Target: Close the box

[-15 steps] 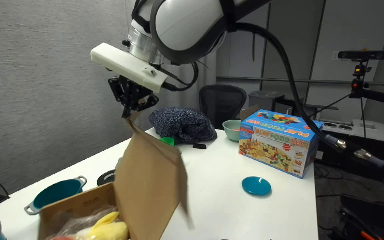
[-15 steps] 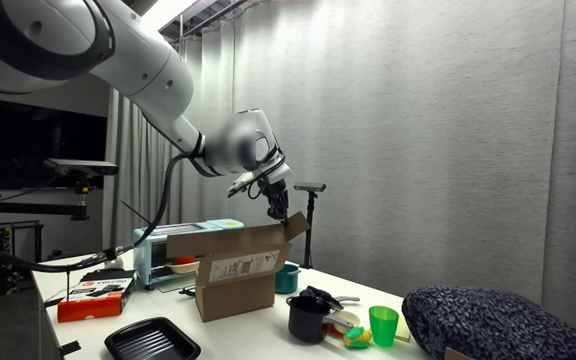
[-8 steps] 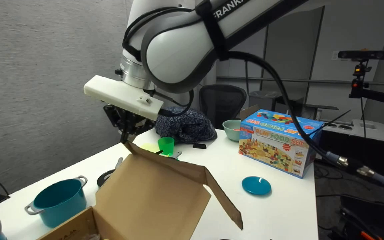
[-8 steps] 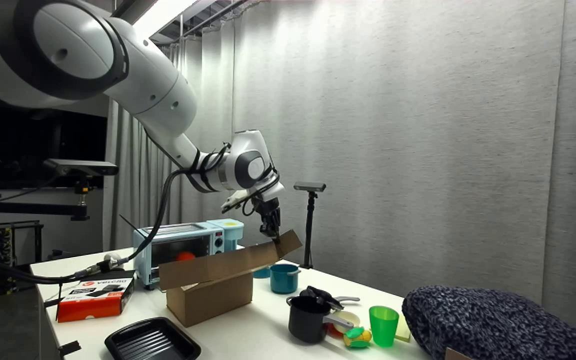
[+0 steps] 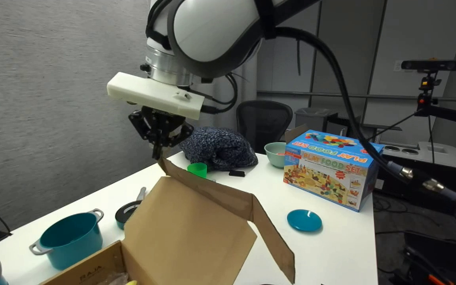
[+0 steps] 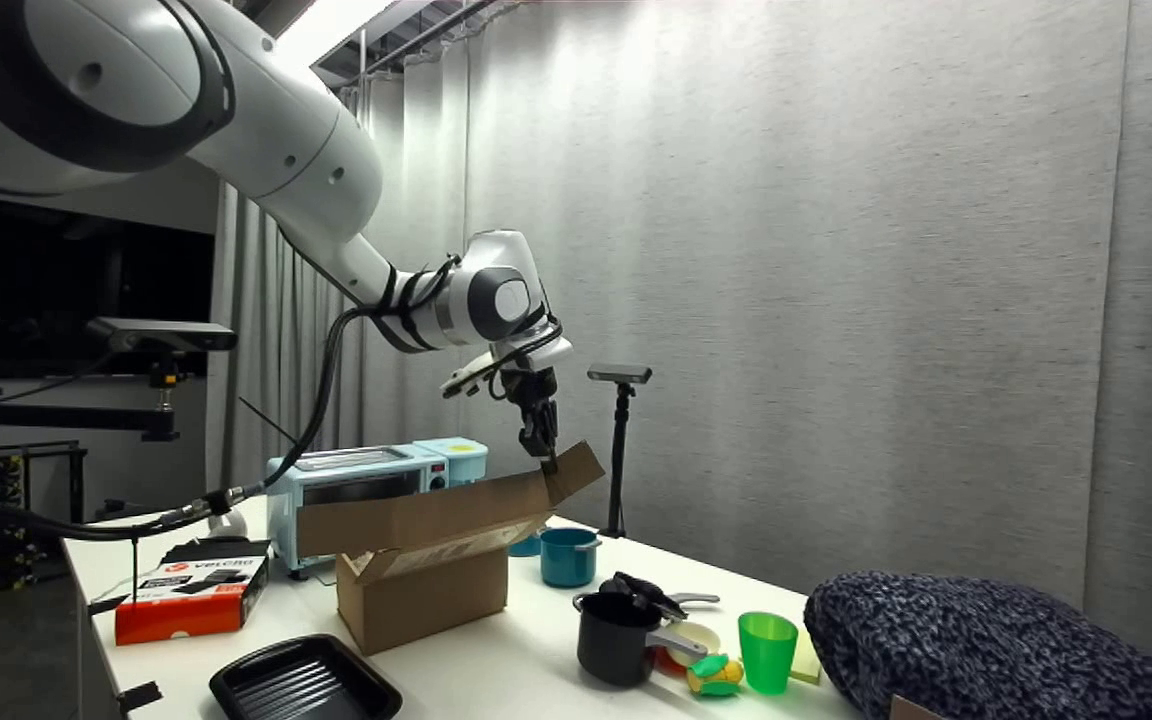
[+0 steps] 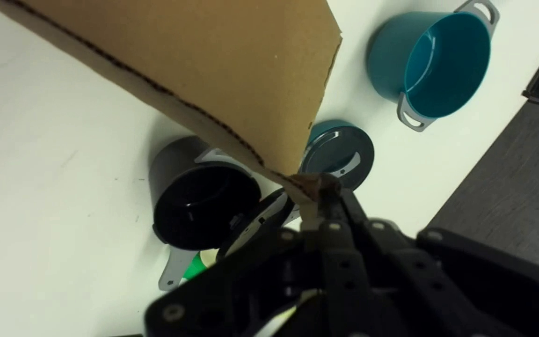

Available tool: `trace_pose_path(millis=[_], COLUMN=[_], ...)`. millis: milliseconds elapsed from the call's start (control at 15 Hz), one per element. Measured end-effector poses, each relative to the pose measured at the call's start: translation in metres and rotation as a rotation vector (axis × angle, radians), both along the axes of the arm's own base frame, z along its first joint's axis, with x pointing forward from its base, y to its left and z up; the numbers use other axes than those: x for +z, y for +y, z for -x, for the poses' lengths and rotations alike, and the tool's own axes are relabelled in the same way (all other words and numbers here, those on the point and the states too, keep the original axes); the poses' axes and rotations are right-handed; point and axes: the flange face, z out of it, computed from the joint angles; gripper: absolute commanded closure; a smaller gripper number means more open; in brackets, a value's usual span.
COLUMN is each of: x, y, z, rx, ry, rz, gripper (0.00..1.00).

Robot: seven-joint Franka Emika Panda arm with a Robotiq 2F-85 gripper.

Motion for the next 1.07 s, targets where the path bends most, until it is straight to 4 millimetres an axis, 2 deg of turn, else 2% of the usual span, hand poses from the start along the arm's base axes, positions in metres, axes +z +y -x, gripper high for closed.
trace_pose_path(millis=[267,467,600,800,1067], x=[0.012,0.021,0.025,0.016,-0.009], y=[-0.005,-0.008,-0.013,-0.033,-0.086], z=[0.018,0.034,0.045,0.067,0.102], rx=[0.069,0.191,0.285,0.424,0.613], ry=[0.127,0.219,0.276,0.372,0.464], rz=[0.051,0.032,0.024,0.054,0.079], gripper=[0.35,0.11,0.0,0.0,0.0])
